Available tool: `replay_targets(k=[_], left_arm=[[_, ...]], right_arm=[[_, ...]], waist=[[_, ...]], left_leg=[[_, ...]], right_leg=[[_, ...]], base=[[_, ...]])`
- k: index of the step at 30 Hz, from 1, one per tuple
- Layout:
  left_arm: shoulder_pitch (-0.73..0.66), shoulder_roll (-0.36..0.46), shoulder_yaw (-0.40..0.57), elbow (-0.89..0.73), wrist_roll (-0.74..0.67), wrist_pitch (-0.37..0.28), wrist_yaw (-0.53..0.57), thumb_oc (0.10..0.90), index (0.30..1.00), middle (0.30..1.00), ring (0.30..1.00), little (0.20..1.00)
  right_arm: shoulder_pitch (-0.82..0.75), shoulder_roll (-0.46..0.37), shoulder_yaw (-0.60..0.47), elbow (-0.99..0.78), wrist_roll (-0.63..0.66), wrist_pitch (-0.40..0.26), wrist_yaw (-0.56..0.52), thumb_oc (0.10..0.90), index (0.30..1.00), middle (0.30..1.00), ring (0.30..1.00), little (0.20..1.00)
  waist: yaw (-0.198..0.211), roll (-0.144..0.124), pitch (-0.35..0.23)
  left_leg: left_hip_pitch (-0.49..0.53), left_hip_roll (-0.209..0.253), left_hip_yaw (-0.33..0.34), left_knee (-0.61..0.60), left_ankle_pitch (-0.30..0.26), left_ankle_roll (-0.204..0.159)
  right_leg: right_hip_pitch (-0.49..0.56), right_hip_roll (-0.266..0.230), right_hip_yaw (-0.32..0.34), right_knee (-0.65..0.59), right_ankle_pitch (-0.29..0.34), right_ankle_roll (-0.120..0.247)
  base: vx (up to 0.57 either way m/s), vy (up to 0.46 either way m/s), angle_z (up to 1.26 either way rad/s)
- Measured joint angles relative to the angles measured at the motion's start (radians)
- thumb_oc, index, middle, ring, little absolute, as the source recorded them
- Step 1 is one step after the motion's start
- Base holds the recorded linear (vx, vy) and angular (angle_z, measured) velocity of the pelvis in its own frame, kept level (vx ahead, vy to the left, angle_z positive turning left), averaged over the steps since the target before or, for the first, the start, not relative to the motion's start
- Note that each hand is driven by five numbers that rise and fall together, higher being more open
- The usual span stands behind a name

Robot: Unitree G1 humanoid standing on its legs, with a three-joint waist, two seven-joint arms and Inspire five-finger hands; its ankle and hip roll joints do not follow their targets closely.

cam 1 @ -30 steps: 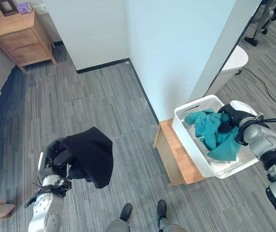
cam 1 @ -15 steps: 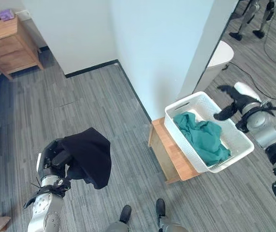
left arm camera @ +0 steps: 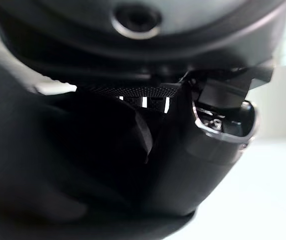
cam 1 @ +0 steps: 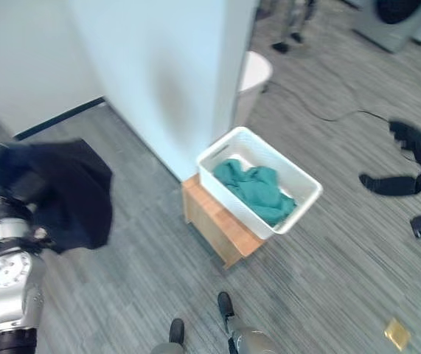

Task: Pick up bed clothes into laundry basket.

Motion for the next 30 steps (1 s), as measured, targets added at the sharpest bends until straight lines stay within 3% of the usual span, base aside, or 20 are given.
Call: replay_targets(k=[1,2,3,4,5,6,7,8,10,11,12,13,14,15,18,20,21,22,26,30], left_arm=[[-0.008,0.023,0.016,0.000,0.000,0.000,0.004,0.400,0.300,0.300,0.300,0.300],[-0.019,0.069,0.019,0.001,0.000,0.000,0.004,0.400,0.300,0.300,0.300,0.300],[-0.032,0.107,0.025,0.000,0.000,-0.004,0.000,0.400,0.300,0.300,0.300,0.300],[-0.052,0.159,0.019,0.004,-0.001,0.000,-0.001,0.400,0.300,0.300,0.300,0.300],[-0.055,0.207,0.012,0.011,0.000,0.000,-0.004,0.400,0.300,0.300,0.300,0.300],[-0.064,0.287,0.014,0.028,0.001,0.000,-0.026,0.400,0.300,0.300,0.300,0.300],[-0.078,0.335,0.010,0.047,0.000,0.001,-0.038,0.400,0.300,0.300,0.300,0.300],[-0.111,0.352,-0.008,0.064,0.000,0.000,-0.055,0.400,0.300,0.300,0.300,0.300],[-0.193,0.377,-0.081,0.090,-0.003,0.000,-0.089,0.400,0.300,0.300,0.300,0.300],[-0.221,0.405,-0.116,0.094,-0.004,-0.003,-0.108,0.400,0.300,0.300,0.300,0.300],[-0.287,0.451,-0.185,0.124,-0.012,-0.014,-0.121,0.400,0.300,0.300,0.300,0.300],[-0.329,0.484,-0.226,0.143,-0.021,-0.013,-0.124,0.400,0.300,0.300,0.300,0.300],[-0.366,0.541,-0.268,0.155,-0.031,-0.014,-0.135,0.400,0.300,0.300,0.300,0.300],[-0.416,0.598,-0.345,0.185,-0.053,-0.025,-0.145,0.400,0.300,0.300,0.300,0.300],[-0.495,0.653,-0.442,0.238,-0.062,-0.028,-0.183,0.400,0.300,0.300,0.300,0.300],[-0.554,0.675,-0.513,0.288,-0.075,-0.033,-0.200,0.400,0.300,0.300,0.300,0.300],[-0.563,0.680,-0.525,0.300,-0.075,-0.031,-0.207,0.400,0.300,0.300,0.300,0.300],[-0.565,0.682,-0.538,0.327,-0.077,-0.024,-0.220,0.400,0.300,0.300,0.300,0.300],[-0.654,0.691,-0.662,0.403,-0.077,-0.013,-0.230,0.400,0.300,0.300,0.300,0.300],[-0.665,0.697,-0.675,0.433,-0.067,0.014,-0.249,0.400,0.300,0.300,0.300,0.300]], right_arm=[[0.016,-0.001,-0.001,0.017,-0.009,0.030,-0.002,0.800,0.900,0.900,0.900,0.900],[0.020,0.001,-0.001,0.029,-0.013,0.032,-0.003,0.800,0.900,0.900,0.900,0.900],[0.028,0.000,-0.006,0.030,-0.013,0.030,-0.004,0.800,0.900,0.900,0.900,0.900],[0.025,0.000,-0.009,0.032,-0.013,0.028,-0.009,0.800,0.900,0.900,0.900,0.900],[0.018,0.000,-0.005,0.034,-0.013,0.028,-0.009,0.800,0.900,0.900,0.900,0.900],[0.004,-0.004,0.003,0.034,-0.017,0.024,-0.009,0.800,0.900,0.900,0.900,0.900],[-0.025,-0.004,0.011,0.038,-0.020,0.023,-0.011,0.800,0.900,0.900,0.900,0.900],[-0.033,-0.004,0.022,0.044,-0.021,0.024,-0.014,0.800,0.900,0.900,0.900,0.900],[-0.036,-0.003,0.062,0.057,-0.025,0.025,-0.013,0.800,0.900,0.900,0.900,0.900],[-0.044,-0.014,0.078,0.055,-0.026,0.019,-0.013,0.800,0.900,0.900,0.900,0.900],[-0.061,-0.015,0.093,0.060,-0.029,0.016,-0.027,0.800,0.900,0.900,0.900,0.900],[-0.062,-0.014,0.099,0.057,-0.030,0.016,-0.028,0.800,0.900,0.900,0.900,0.900],[-0.071,-0.016,0.121,0.046,-0.030,0.015,-0.028,0.800,0.900,0.900,0.900,0.900],[-0.093,-0.015,0.138,0.044,-0.030,0.016,-0.031,0.800,0.900,0.900,0.900,0.900],[-0.112,-0.010,0.196,0.044,-0.029,0.008,-0.028,0.800,0.900,0.900,0.900,0.900],[-0.102,-0.005,0.230,0.050,-0.029,0.008,-0.019,0.800,0.900,0.900,0.900,0.900],[-0.095,-0.005,0.235,0.050,-0.029,0.008,-0.012,0.800,0.900,0.900,0.900,0.900],[-0.065,0.014,0.226,0.049,-0.030,0.005,-0.008,0.800,0.900,0.900,0.900,0.900],[0.055,0.105,0.203,0.064,-0.030,0.006,-0.006,0.800,0.900,0.900,0.900,0.900],[0.111,0.186,0.198,0.084,-0.035,0.013,0.002,0.800,0.900,0.900,0.900,0.900]], waist=[[-0.013,0.034,0.000],[-0.004,0.037,0.001],[-0.009,0.032,-0.005],[-0.011,0.022,-0.010],[0.003,0.012,-0.014],[0.019,0.001,-0.020],[0.016,0.014,-0.018],[0.013,0.014,-0.018],[0.013,-0.003,-0.017],[0.012,0.003,-0.025],[0.010,0.014,-0.031],[0.011,0.000,-0.027],[0.011,-0.024,-0.028],[0.024,-0.028,-0.026],[0.009,-0.017,-0.030],[0.010,0.003,-0.033],[0.007,0.024,-0.037],[0.002,0.082,-0.053],[-0.020,0.066,-0.068],[-0.019,0.065,-0.068]], left_leg=[[0.011,0.031,0.046,-0.001,0.001,0.000],[0.016,0.043,0.091,0.002,-0.001,0.001],[0.017,0.044,0.099,0.002,-0.002,-0.001],[0.019,0.043,0.129,-0.002,-0.002,-0.002],[0.019,0.041,0.154,-0.001,-0.002,-0.006],[0.018,0.040,0.172,0.006,0.006,-0.020],[0.011,0.061,0.178,0.028,0.014,-0.033],[0.002,0.071,0.177,0.065,0.018,-0.039],[-0.071,0.107,0.166,0.287,-0.016,-0.059],[-0.086,0.110,0.127,0.295,-0.017,-0.085],[-0.131,0.136,0.114,0.378,0.003,-0.092],[-0.172,0.137,0.078,0.432,0.002,-0.100],[-0.197,0.114,0.026,0.453,-0.004,-0.121],[-0.200,0.061,-0.091,0.403,-0.029,-0.134],[-0.236,0.000,-0.140,0.267,-0.021,-0.127],[-0.256,-0.028,-0.168,0.158,0.006,-0.100],[-0.254,-0.029,-0.183,0.130,0.046,-0.089],[-0.249,-0.005,-0.189,0.123,0.141,-0.041],[-0.197,-0.071,-0.179,0.032,0.168,-0.022],[-0.187,-0.084,-0.167,0.000,0.174,-0.019]], right_leg=[[-0.014,-0.027,-0.078,0.116,-0.030,0.034],[-0.023,-0.081,-0.159,0.224,-0.078,0.056],[0.009,-0.113,-0.172,0.224,-0.085,0.069],[0.039,-0.158,-0.221,0.247,-0.131,0.091],[0.054,-0.174,-0.251,0.243,-0.147,0.080],[0.088,-0.151,-0.250,0.136,-0.136,0.037],[0.106,-0.122,-0.235,0.091,-0.114,-0.001],[0.121,-0.114,-0.226,0.075,-0.104,-0.015],[0.174,-0.106,-0.193,0.033,-0.076,-0.051],[0.194,-0.089,-0.193,0.024,-0.081,-0.059],[0.178,-0.060,-0.192,0.047,-0.097,-0.080],[0.188,-0.064,-0.181,0.040,-0.097,-0.079],[0.199,-0.070,-0.143,0.007,-0.106,-0.093],[0.199,-0.066,-0.106,-0.011,-0.092,-0.099],[0.214,-0.073,-0.060,-0.025,-0.091,-0.098],[0.231,-0.070,-0.027,-0.047,-0.083,-0.084],[0.234,-0.061,-0.014,-0.047,-0.085,-0.073],[0.252,-0.021,0.012,-0.049,-0.102,-0.044],[0.275,-0.084,0.009,-0.081,-0.116,0.002],[0.276,-0.099,0.014,-0.097,-0.111,0.008]], base=[[-0.16,-0.045,-1.07],[-0.24,-0.095,-1.20],[-0.16,-0.079,-1.02],[-0.12,-0.147,-0.84],[-0.04,-0.138,-1.03],[0.01,-0.286,-1.06],[0.08,-0.322,-0.88],[0.10,-0.384,-0.49],[-0.02,-0.238,-0.46],[-0.07,-0.133,-0.63],[-0.02,-0.120,-0.56],[0.08,-0.004,-0.45],[0.10,0.029,-0.63],[0.14,0.036,-0.81],[0.16,0.053,-0.56],[0.12,0.079,-0.56],[0.08,0.102,-0.63],[0.04,0.117,-0.47],[0.06,0.105,-0.05],[0.06,0.087,-0.03]])
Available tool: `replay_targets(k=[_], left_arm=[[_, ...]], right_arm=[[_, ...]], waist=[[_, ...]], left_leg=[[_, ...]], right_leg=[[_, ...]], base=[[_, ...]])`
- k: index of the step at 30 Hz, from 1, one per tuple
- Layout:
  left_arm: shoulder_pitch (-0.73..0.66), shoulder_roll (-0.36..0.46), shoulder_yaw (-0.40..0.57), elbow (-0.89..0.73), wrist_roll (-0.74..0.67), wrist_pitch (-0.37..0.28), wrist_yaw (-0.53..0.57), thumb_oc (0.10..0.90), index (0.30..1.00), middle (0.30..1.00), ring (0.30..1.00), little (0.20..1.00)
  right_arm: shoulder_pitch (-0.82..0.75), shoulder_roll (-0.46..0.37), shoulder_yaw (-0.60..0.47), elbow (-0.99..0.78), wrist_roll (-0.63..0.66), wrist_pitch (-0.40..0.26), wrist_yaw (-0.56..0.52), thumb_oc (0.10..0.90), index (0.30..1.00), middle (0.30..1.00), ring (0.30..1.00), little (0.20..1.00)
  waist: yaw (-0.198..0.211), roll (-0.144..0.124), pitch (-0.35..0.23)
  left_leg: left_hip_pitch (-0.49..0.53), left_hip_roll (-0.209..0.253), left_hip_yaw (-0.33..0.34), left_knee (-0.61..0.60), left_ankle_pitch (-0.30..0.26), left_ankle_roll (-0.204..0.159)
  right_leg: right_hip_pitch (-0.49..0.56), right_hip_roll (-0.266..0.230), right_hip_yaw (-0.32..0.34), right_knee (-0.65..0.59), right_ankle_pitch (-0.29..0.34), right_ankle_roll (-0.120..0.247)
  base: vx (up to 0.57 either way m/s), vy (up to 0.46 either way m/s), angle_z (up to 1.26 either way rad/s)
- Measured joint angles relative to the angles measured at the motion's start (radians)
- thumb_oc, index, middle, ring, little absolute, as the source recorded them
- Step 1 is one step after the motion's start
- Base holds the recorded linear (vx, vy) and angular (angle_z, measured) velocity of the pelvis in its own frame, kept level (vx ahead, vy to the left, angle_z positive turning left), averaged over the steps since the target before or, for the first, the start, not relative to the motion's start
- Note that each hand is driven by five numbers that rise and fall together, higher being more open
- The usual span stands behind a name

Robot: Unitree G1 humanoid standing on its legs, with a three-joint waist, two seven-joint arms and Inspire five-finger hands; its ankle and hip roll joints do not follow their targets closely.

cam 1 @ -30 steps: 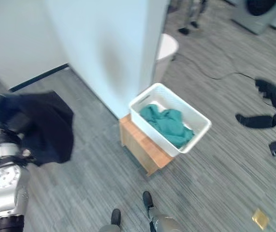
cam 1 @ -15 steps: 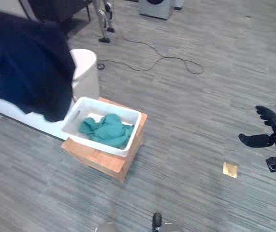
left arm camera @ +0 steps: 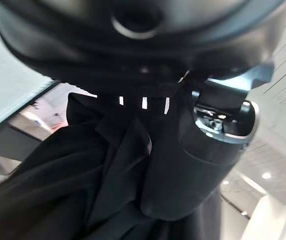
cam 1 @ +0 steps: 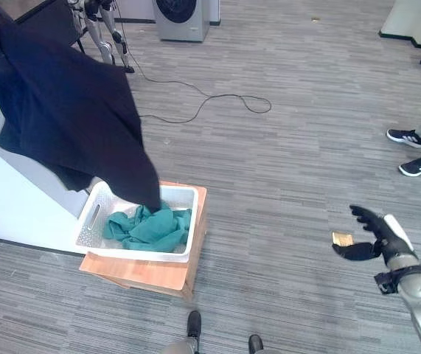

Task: Pick up bed clothes into laundry basket.

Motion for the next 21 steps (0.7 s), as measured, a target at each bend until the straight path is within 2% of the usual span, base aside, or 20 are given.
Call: replay_targets(k=[8,12,16,21], left_arm=[[0.012,0.014,-0.037,-0.007,0.029,0.028,-0.090,0.400,0.300,0.300,0.300,0.300],[0.013,0.014,-0.064,-0.001,0.030,0.029,-0.107,0.400,0.300,0.300,0.300,0.300],[0.024,0.008,-0.072,0.025,0.060,0.031,-0.129,0.400,0.300,0.300,0.300,0.300],[0.110,-0.003,-0.071,0.094,0.111,0.054,-0.146,0.400,0.300,0.300,0.300,0.300]], right_arm=[[0.009,0.097,0.068,-0.005,-0.003,0.006,0.020,0.800,0.900,0.900,0.900,0.900],[0.003,0.103,0.149,-0.005,-0.022,0.005,0.037,0.800,0.900,0.900,0.900,0.900],[0.008,0.107,0.158,-0.002,-0.023,0.005,0.062,0.800,0.900,0.900,0.900,0.900],[0.017,0.107,0.155,-0.004,-0.034,0.006,0.073,0.800,0.900,0.900,0.900,0.900]], waist=[[0.008,0.001,-0.001],[0.005,0.002,-0.002],[0.005,0.005,-0.006],[-0.001,0.003,-0.014]], left_leg=[[0.008,0.012,0.005,-0.013,0.008,0.004],[0.000,0.019,0.005,-0.013,0.006,0.002],[-0.009,0.020,0.004,-0.013,0.006,0.002],[-0.010,0.023,0.005,-0.013,0.005,-0.001]], right_leg=[[0.013,0.013,-0.002,-0.023,0.001,-0.001],[0.008,0.019,-0.002,-0.029,0.003,-0.005],[-0.001,0.020,-0.001,-0.029,0.004,-0.006],[-0.004,0.025,0.000,-0.029,0.005,-0.007]], base=[[0.04,0.056,-0.01],[0.00,0.000,0.00],[0.00,0.000,0.00],[0.00,0.000,0.00]])
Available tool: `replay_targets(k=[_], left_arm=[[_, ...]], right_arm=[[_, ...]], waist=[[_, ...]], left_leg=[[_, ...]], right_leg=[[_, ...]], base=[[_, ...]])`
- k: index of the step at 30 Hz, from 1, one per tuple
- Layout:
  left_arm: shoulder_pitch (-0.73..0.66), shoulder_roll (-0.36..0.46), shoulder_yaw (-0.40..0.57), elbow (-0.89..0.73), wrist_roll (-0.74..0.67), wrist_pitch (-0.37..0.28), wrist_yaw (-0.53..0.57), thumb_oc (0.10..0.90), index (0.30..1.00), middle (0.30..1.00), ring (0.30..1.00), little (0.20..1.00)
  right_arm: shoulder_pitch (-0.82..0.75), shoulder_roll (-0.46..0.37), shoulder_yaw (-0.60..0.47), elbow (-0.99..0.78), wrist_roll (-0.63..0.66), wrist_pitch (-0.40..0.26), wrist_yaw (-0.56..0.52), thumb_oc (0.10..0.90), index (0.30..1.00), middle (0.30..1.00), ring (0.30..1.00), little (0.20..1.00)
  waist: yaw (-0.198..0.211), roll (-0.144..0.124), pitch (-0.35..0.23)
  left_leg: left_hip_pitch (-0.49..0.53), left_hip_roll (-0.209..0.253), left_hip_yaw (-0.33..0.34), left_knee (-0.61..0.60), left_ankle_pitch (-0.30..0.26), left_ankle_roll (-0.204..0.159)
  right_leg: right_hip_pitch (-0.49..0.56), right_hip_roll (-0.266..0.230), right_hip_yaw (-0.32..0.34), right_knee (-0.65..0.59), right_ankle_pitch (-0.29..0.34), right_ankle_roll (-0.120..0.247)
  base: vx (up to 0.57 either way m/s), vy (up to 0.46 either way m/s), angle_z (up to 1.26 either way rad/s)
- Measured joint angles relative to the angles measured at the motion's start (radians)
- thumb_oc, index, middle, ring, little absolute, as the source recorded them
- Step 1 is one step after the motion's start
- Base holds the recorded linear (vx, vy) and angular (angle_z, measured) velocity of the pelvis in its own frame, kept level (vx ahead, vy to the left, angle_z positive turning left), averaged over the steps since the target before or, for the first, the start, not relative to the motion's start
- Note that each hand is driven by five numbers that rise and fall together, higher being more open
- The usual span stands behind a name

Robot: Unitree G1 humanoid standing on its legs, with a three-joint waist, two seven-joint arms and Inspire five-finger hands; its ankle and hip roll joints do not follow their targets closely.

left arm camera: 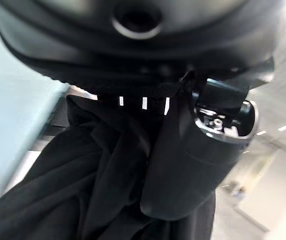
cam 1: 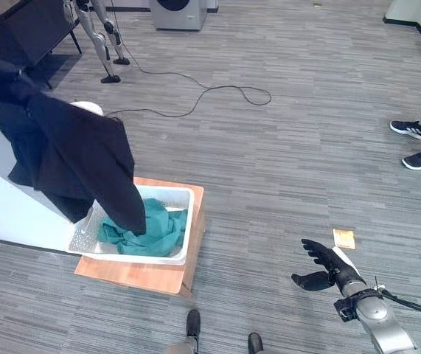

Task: Pick up bed clothes into laundry basket.

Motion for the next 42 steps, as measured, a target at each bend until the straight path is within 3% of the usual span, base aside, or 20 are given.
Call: replay_targets(k=[4,6,10,14,19,23,33,42], left_arm=[[0.099,-0.059,0.027,0.074,0.044,0.037,-0.023,0.400,0.300,0.300,0.300,0.300],[0.149,-0.153,0.095,0.140,0.065,0.044,-0.020,0.400,0.300,0.300,0.300,0.300],[0.213,-0.215,0.094,0.172,0.077,0.068,-0.024,0.400,0.300,0.300,0.300,0.300],[0.215,-0.226,0.089,0.173,0.082,0.086,-0.024,0.400,0.300,0.300,0.300,0.300],[0.200,-0.225,0.088,0.169,0.081,0.085,-0.023,0.400,0.300,0.300,0.300,0.300],[0.083,-0.215,0.016,0.173,0.072,0.086,-0.022,0.400,0.300,0.300,0.300,0.300],[-0.329,-0.094,-0.229,0.131,0.030,0.049,-0.015,0.400,0.300,0.300,0.300,0.300],[-0.374,-0.096,-0.340,0.045,0.034,0.036,-0.021,0.400,0.300,0.300,0.300,0.300]], right_arm=[[0.012,0.000,0.000,0.004,0.000,0.002,0.002,0.800,0.900,0.900,0.900,0.900],[0.017,0.001,0.001,0.003,0.000,0.002,0.004,0.800,0.900,0.900,0.900,0.900],[0.022,0.001,0.004,0.004,0.000,0.003,0.007,0.800,0.900,0.900,0.900,0.900],[0.027,0.001,0.004,0.003,0.000,0.003,0.021,0.800,0.900,0.900,0.900,0.900],[0.033,0.003,0.013,0.003,0.000,0.003,0.025,0.800,0.900,0.900,0.900,0.900],[0.054,0.013,0.024,0.003,0.001,0.004,0.028,0.800,0.900,0.900,0.900,0.900],[0.056,0.042,0.064,0.001,0.001,0.004,0.042,0.800,0.900,0.900,0.900,0.900],[0.053,0.042,0.067,0.000,0.001,0.004,0.045,0.800,0.900,0.900,0.900,0.900]], waist=[[0.002,-0.009,-0.017],[0.002,-0.011,-0.032],[0.000,-0.032,-0.043],[0.000,-0.050,-0.051],[-0.004,-0.050,-0.051],[0.001,-0.052,-0.050],[-0.021,-0.047,-0.045],[-0.030,-0.016,-0.030]], left_leg=[[-0.001,0.010,0.005,0.000,-0.003,-0.004],[0.000,0.011,0.008,0.000,-0.004,-0.006],[-0.009,0.014,0.010,0.000,-0.004,-0.006],[-0.017,0.020,0.012,0.000,-0.003,-0.008],[-0.021,0.022,0.015,-0.001,-0.002,-0.009],[-0.026,0.025,0.017,-0.001,-0.001,-0.010],[-0.035,0.017,0.022,0.000,0.000,-0.011],[-0.035,0.017,0.025,0.000,0.000,-0.011]], right_leg=[[-0.004,0.007,0.002,0.000,0.001,-0.002],[-0.004,0.007,0.004,0.000,0.002,-0.002],[-0.015,0.012,0.009,0.000,0.004,-0.006],[-0.024,0.015,0.015,0.000,0.007,-0.010],[-0.031,0.017,0.021,0.001,0.010,-0.011],[-0.037,0.019,0.023,0.000,0.012,-0.012],[-0.048,0.016,0.025,0.000,0.013,-0.011],[-0.049,0.017,0.026,0.000,0.013,-0.011]], base=[[-0.01,0.015,-0.03],[-0.01,0.017,-0.05],[0.00,0.000,0.00],[0.00,0.006,-0.02],[0.00,0.008,-0.03],[0.00,0.000,0.00],[0.00,0.002,0.00],[0.00,0.000,0.00]])
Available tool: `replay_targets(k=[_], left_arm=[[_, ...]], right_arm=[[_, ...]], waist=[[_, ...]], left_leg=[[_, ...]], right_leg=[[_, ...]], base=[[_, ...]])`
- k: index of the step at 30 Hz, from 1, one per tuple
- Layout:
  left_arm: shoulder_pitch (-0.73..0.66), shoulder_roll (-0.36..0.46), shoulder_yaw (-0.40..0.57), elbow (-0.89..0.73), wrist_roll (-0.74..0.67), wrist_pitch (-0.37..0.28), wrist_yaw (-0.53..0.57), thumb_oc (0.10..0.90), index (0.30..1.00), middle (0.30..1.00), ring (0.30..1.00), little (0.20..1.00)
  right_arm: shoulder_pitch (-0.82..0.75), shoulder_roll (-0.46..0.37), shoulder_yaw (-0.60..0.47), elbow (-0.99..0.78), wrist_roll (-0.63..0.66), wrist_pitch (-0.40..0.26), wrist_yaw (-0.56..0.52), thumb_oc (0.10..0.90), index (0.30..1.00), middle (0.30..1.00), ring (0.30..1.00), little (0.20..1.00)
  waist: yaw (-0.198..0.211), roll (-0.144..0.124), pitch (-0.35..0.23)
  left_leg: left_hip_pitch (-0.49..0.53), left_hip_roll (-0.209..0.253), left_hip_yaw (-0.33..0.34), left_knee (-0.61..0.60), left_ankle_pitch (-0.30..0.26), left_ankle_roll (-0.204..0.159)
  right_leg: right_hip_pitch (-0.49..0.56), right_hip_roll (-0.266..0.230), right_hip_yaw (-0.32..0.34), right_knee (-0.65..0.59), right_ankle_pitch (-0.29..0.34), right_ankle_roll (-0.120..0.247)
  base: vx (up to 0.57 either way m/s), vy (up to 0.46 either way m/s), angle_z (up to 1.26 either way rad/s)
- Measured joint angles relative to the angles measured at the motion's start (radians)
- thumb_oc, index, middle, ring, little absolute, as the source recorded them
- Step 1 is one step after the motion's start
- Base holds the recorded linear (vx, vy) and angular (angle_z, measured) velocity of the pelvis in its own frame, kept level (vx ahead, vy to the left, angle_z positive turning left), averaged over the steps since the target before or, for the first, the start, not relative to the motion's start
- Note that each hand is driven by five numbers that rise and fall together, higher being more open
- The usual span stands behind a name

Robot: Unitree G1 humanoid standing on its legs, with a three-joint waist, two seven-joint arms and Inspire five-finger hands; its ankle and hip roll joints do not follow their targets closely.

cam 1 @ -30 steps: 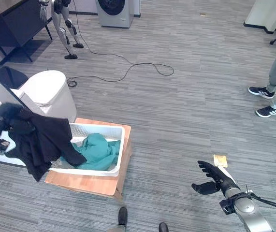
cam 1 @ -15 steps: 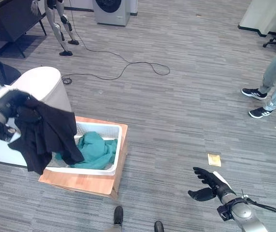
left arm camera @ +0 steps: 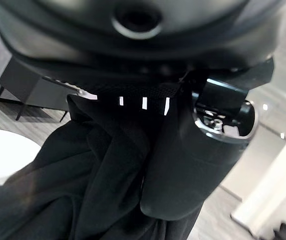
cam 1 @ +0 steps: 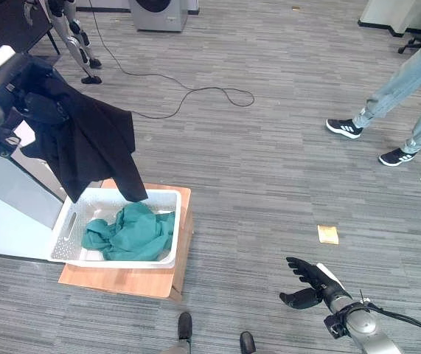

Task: Pick up bed clothes into laundry basket.

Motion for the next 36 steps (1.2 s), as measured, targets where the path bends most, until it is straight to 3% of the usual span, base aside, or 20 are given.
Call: replay_targets(k=[15,19,25,32,36], left_arm=[[0.167,-0.056,0.004,0.009,0.050,0.005,-0.007,0.400,0.300,0.300,0.300,0.300],[0.195,-0.081,0.004,0.006,0.071,0.006,-0.019,0.400,0.300,0.300,0.300,0.300],[0.215,-0.138,0.024,-0.007,0.078,0.007,-0.019,0.400,0.300,0.300,0.300,0.300],[0.447,-0.204,0.182,-0.165,0.079,0.029,-0.004,0.400,0.300,0.300,0.300,0.300],[0.580,-0.233,0.196,-0.249,0.081,0.050,-0.005,0.400,0.300,0.300,0.300,0.300]], right_arm=[[-0.002,-0.005,-0.004,-0.005,0.000,0.000,0.000,0.800,0.900,0.900,0.900,0.900],[-0.003,-0.012,-0.007,-0.007,0.000,0.000,0.000,0.800,0.900,0.900,0.900,0.900],[-0.032,-0.023,-0.006,-0.017,0.001,0.001,0.000,0.800,0.900,0.900,0.900,0.900],[-0.039,-0.037,-0.024,-0.108,0.003,0.007,0.001,0.800,0.900,0.900,0.900,0.900],[-0.049,-0.046,-0.056,-0.124,0.002,0.007,0.002,0.800,0.900,0.900,0.900,0.900]], waist=[[-0.016,0.010,0.009],[-0.019,-0.001,0.024],[-0.020,-0.038,0.064],[-0.022,-0.051,0.093],[-0.014,-0.053,0.101]], left_leg=[[-0.035,0.002,0.002,0.000,0.001,-0.001],[-0.043,0.003,0.004,0.000,0.001,-0.001],[-0.071,0.007,0.008,0.000,0.002,-0.003],[-0.082,0.008,0.014,0.000,0.001,-0.001],[-0.082,0.010,0.015,0.000,-0.001,-0.003]], right_leg=[[-0.036,0.001,0.001,0.000,0.001,0.000],[-0.044,0.003,0.002,0.001,0.001,0.000],[-0.075,0.005,0.003,0.000,0.007,0.004],[-0.091,0.004,0.005,0.000,0.011,0.006],[-0.091,0.007,0.006,0.000,0.011,0.006]], base=[[-0.02,-0.002,0.00],[-0.01,0.001,0.00],[-0.01,0.002,-0.02],[0.00,0.004,-0.02],[0.00,0.000,0.00]])
